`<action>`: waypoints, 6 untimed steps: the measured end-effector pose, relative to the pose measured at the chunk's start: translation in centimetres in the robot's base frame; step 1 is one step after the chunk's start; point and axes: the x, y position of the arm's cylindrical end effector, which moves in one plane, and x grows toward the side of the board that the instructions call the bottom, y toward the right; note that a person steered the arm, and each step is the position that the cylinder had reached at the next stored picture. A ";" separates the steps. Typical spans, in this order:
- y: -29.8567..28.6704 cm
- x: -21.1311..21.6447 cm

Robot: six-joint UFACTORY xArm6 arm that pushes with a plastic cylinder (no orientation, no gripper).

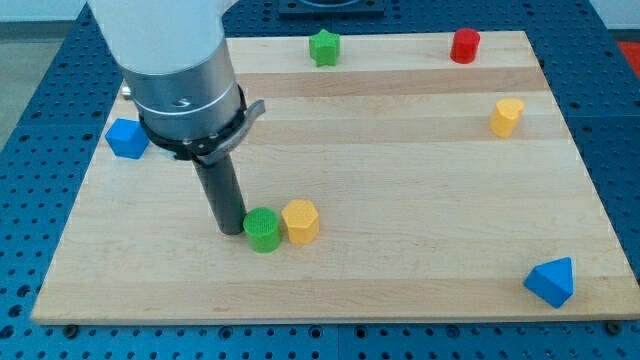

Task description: Move the arm away from the green circle

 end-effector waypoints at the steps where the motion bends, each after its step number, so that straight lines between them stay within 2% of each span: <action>1: 0.0 0.0; 6: -3.5 0.0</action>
